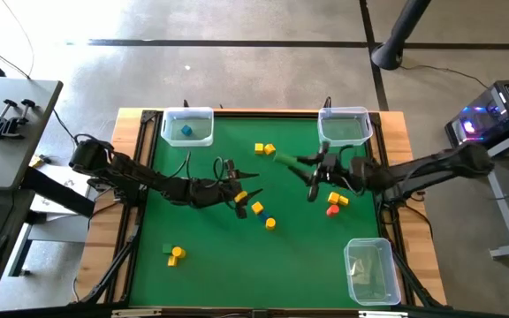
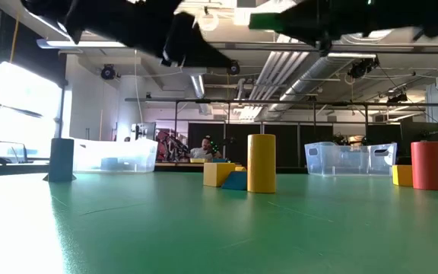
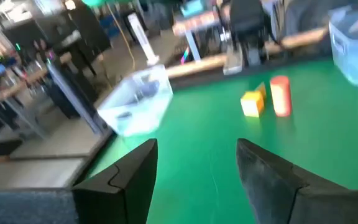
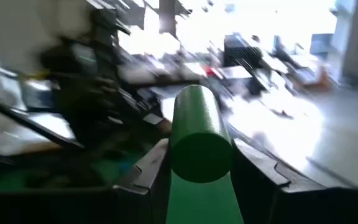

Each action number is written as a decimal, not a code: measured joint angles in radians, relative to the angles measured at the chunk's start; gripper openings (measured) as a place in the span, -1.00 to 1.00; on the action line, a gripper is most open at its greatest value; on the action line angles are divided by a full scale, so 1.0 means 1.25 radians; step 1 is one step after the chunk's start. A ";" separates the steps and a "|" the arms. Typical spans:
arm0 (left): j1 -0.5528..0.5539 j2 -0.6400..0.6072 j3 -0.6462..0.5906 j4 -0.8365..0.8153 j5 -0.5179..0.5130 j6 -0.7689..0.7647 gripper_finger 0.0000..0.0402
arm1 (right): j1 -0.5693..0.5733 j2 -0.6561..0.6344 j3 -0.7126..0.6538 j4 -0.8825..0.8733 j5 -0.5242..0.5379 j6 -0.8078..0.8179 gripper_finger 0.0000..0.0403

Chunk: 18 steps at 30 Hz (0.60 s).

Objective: Sort blocks by size
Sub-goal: Put the green cylindrical block into the top right transparent bin

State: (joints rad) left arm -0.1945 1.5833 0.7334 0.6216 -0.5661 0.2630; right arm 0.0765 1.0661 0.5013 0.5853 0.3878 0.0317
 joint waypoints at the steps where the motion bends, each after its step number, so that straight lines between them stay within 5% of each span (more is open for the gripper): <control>1: -0.002 0.000 0.000 -0.011 -0.001 -0.012 0.01 | -0.001 -0.033 0.028 -0.108 0.036 0.020 -0.34; 5: -0.009 0.000 0.000 -0.038 -0.001 -0.025 0.01 | -0.030 -0.090 0.208 -0.587 0.147 0.116 -0.34; 10: -0.017 0.000 0.000 -0.030 -0.030 -0.021 0.02 | -0.163 -0.028 0.458 -1.088 0.160 0.220 -0.34; 14: -0.034 0.000 0.000 -0.028 -0.098 -0.020 0.02 | -0.339 0.070 0.595 -1.303 0.064 0.216 -0.34; 18: -0.069 0.000 0.000 -0.033 -0.182 -0.006 0.02 | -0.523 0.185 0.654 -1.351 -0.084 0.107 -0.34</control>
State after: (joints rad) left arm -0.2809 1.5828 0.7338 0.5800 -0.7939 0.2557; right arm -0.5775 1.2977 1.3188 -1.1034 0.2828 0.1658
